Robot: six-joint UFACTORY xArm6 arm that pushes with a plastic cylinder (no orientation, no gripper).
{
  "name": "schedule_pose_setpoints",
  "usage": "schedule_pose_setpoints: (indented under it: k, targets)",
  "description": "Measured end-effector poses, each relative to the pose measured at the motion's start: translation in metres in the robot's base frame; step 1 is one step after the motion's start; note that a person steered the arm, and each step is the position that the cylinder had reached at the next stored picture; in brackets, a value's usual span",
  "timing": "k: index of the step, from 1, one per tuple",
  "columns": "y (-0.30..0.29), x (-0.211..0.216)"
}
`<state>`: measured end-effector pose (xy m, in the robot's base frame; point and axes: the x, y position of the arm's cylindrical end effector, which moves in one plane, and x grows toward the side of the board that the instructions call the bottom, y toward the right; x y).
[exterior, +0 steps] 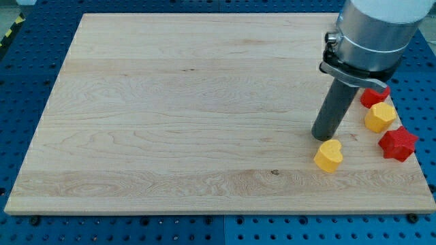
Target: Place the arm to the left of the heart
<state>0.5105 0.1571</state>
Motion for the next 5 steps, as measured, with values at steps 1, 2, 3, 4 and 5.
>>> schedule_pose_setpoints:
  k: [1,2,3,4,5]
  targets:
    - [0.0,0.022]
    - [0.0,0.037]
    - [-0.017,0.038]
    - [-0.029,0.043]
    - [-0.029,0.067]
